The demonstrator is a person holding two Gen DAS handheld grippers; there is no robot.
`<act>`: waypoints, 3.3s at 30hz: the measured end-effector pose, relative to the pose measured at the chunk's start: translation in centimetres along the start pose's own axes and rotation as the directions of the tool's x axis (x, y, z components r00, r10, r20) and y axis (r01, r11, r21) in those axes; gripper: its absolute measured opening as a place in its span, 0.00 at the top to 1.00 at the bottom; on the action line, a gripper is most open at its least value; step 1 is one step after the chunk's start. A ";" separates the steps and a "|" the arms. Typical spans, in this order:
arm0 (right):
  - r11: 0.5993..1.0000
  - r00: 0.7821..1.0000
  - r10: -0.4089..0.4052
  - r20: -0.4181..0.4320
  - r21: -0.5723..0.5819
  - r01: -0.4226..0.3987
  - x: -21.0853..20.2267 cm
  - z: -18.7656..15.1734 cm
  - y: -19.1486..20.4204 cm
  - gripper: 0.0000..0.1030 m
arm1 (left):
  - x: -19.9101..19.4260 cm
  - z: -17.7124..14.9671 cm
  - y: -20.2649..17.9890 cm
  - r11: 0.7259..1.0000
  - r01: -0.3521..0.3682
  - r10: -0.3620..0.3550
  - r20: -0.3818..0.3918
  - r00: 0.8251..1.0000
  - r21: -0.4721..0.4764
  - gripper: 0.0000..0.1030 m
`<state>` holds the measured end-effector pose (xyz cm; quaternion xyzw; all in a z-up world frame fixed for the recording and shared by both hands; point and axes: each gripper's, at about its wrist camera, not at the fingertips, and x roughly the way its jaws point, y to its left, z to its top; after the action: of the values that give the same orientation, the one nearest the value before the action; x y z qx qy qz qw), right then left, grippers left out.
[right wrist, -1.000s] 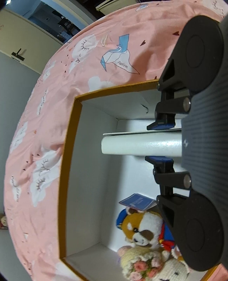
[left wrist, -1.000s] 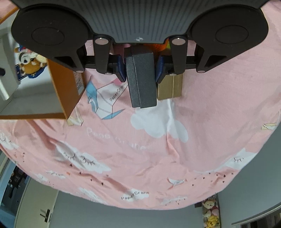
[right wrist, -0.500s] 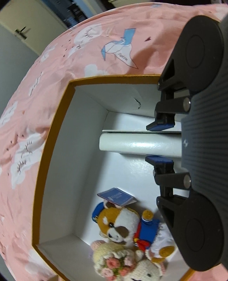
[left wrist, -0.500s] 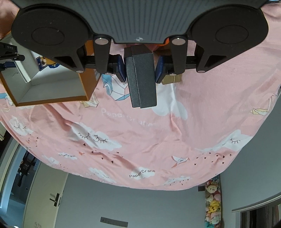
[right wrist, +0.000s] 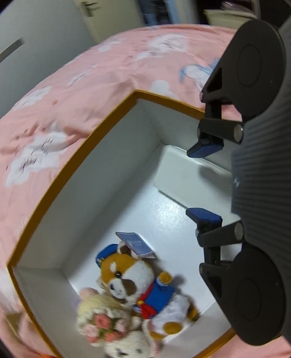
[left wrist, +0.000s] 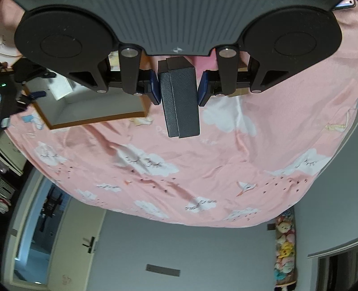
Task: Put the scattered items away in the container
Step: 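Lower the white tube into the box and open the right tool, then carry the dark grey box with the left tool into the box, then open the left tool to release the dark grey box inside the box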
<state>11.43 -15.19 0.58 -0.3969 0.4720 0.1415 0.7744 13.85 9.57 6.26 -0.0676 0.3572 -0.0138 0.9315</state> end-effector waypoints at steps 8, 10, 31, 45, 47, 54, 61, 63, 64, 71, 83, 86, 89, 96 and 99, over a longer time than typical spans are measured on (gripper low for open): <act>0.974 0.992 0.119 -0.034 -0.188 -0.123 -1.0 -0.2 1.0 0.54 | -0.8 0.2 -4.1 0.993 0.100 -0.101 0.003 0.995 0.065 0.60; 0.973 0.988 0.144 -0.064 -0.175 -0.153 -0.4 0.0 1.0 0.64 | -0.6 0.1 -5.2 0.988 0.132 -0.131 -0.007 0.991 0.077 0.60; 0.985 0.987 0.156 -0.022 -0.072 -0.158 -0.1 -1.7 0.4 0.66 | 3.9 -1.3 -12.2 0.939 0.334 -0.321 -0.134 0.938 0.085 0.60; 0.982 0.976 0.155 0.152 0.087 -0.170 -4.3 -6.2 -2.1 0.66 | 12.9 -4.1 -19.2 0.912 0.399 -0.351 -0.316 0.881 0.099 0.60; 0.980 0.974 0.158 0.161 0.098 -0.175 -3.9 -6.1 -2.1 0.66 | 13.9 -4.8 -19.2 0.920 0.385 -0.345 -0.324 0.881 0.067 0.60; 0.974 0.967 0.166 0.194 0.121 -0.192 -3.3 -6.3 -2.5 0.66 | 15.9 -6.6 -18.3 0.923 0.374 -0.383 -0.321 0.866 -0.091 0.61; 0.973 0.965 0.162 0.204 0.129 -0.191 -3.5 -6.5 -2.6 0.65 | 15.8 -6.8 -18.2 0.935 0.340 -0.352 -0.351 0.868 -0.099 0.61; 0.974 0.965 0.159 0.207 0.124 -0.187 -3.6 -6.4 -2.4 0.65 | 15.8 -6.7 -18.1 0.935 0.342 -0.351 -0.366 0.862 -0.090 0.61; 0.975 0.965 0.159 0.207 0.120 -0.187 -3.7 -6.4 -2.3 0.65 | 15.8 -6.6 -18.0 0.936 0.342 -0.349 -0.374 0.859 -0.089 0.61; 0.976 0.964 0.161 0.212 0.112 -0.188 -3.8 -6.2 -2.1 0.64 | 15.3 -6.4 -18.0 0.956 0.292 -0.282 -0.383 0.880 -0.034 0.51; 0.975 0.964 0.164 0.209 0.113 -0.191 -3.7 -6.2 -2.2 0.62 | 14.0 -6.6 -18.8 0.961 0.276 -0.242 -0.406 0.881 0.027 0.78; 0.976 0.964 0.165 0.207 0.109 -0.190 -3.8 -6.1 -2.1 0.62 | 14.7 -6.5 -17.8 0.958 0.285 -0.275 -0.424 0.863 -0.040 0.78; 0.976 0.965 0.166 0.203 0.109 -0.190 -3.7 -6.0 -2.0 0.62 | 15.3 -6.5 -16.9 0.951 0.287 -0.307 -0.448 0.840 -0.114 0.78; 0.976 0.967 0.163 0.193 0.113 -0.187 -3.7 -5.8 -2.1 0.62 | 16.5 -7.2 -15.9 0.935 0.270 -0.352 -0.508 0.786 -0.229 0.76; 0.976 0.967 0.166 0.194 0.110 -0.189 -3.7 -5.9 -2.0 0.62 | 17.1 -7.8 -15.9 0.931 0.265 -0.361 -0.517 0.776 -0.252 0.74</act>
<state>7.12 -20.32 3.23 -0.2879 0.4404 0.2158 0.8225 21.72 -8.33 -8.63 -0.1963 0.5954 -0.1584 0.7628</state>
